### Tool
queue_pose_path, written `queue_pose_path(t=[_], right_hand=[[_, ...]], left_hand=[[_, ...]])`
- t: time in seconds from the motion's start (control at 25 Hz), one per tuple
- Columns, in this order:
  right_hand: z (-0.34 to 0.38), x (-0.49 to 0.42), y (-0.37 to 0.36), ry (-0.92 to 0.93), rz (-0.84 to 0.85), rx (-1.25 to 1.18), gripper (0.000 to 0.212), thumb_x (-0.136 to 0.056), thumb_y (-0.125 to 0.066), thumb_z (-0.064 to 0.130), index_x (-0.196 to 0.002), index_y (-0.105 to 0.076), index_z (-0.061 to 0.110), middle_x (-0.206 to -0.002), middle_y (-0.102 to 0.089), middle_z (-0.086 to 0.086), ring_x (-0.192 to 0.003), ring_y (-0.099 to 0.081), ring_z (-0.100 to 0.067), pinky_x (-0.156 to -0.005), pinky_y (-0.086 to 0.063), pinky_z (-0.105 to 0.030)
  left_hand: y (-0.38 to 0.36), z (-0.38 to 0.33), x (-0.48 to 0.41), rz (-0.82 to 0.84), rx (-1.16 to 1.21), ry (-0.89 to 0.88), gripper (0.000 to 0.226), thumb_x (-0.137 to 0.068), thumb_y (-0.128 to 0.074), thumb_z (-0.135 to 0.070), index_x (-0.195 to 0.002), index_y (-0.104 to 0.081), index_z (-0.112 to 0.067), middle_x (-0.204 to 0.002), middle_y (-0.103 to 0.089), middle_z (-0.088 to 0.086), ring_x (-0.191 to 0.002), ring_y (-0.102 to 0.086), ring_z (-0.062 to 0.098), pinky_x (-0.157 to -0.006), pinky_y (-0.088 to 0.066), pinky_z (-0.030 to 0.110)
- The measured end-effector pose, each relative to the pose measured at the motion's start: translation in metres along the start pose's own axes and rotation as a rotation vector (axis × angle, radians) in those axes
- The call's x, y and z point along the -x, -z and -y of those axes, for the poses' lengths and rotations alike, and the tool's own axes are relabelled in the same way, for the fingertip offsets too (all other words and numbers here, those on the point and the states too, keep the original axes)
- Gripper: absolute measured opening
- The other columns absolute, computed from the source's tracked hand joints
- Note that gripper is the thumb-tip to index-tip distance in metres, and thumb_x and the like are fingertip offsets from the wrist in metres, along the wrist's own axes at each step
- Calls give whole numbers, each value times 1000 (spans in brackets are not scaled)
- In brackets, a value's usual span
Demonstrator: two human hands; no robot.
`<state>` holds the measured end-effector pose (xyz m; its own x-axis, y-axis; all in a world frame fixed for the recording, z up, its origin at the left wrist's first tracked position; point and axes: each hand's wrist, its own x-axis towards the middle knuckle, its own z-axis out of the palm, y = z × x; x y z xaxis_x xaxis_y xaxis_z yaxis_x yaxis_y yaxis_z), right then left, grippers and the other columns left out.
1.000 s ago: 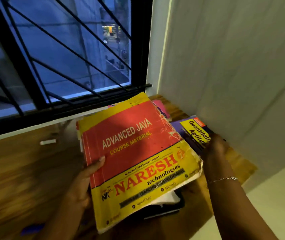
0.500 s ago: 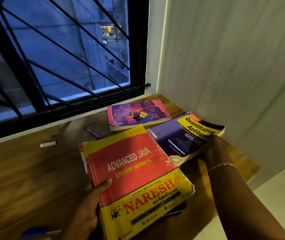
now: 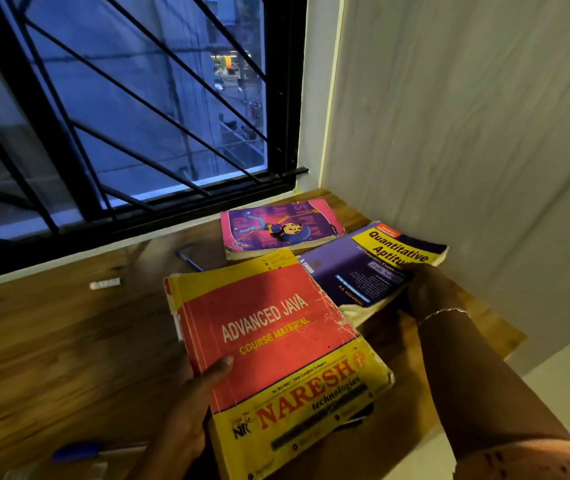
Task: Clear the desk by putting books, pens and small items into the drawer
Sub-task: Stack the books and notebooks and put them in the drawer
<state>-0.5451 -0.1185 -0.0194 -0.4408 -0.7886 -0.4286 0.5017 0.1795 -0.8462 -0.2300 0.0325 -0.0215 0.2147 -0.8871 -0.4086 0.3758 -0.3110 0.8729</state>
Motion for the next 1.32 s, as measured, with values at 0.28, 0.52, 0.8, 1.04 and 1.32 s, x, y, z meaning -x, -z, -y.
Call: queue_pose_path(t=[0.28, 0.52, 0.8, 1.04, 1.32], right_hand=[[-5, -11, -6, 224, -229, 144, 28, -84, -61, 16, -110, -58, 5, -113, -63, -15, -98, -61, -30, -90, -50, -47], [73, 39, -21, 791, -197, 254, 18, -83, -62, 33, -95, -51, 26, -97, -57, -4, -76, -56, -12, -78, -48, -32], [141, 68, -37, 609, 263, 371, 29, -82, -65, 42, -99, -64, 18, -92, -74, 1, -77, -71, -12, -70, -59, -32], [20, 98, -85, 91, 746, 604, 16, -91, -51, 16, -97, -63, 8, -70, -73, 0, -56, -67, -13, -55, -55, -19], [-43, 86, -99, -41, 773, 667, 9, -89, -55, 12, -90, -64, 9, -67, -73, -1, -57, -68, -12, -58, -55, -22]], left_hand=[[1, 4, -2, -2, 42, -7, 42, -84, -60, -2, -120, -48, -19, -93, -64, 7, -82, -60, 26, -68, -48, 34], [0, 6, 0, -6, 90, -58, 50, -83, -60, -1, -124, -45, -25, -100, -65, 4, -84, -63, 23, -66, -50, 34], [-1, 6, -1, -28, 121, -101, 44, -87, -56, -5, -127, -47, -19, -110, -65, 8, -80, -65, 17, -52, -55, 25], [-4, 2, 3, 81, 295, 137, 39, -95, -38, -39, -120, -57, -14, -93, -70, 8, -60, -71, 16, -47, -56, 27], [2, 4, -9, 33, 189, 50, 75, -54, -80, -50, -116, -62, -14, -95, -74, 7, -73, -72, 19, -60, -59, 30]])
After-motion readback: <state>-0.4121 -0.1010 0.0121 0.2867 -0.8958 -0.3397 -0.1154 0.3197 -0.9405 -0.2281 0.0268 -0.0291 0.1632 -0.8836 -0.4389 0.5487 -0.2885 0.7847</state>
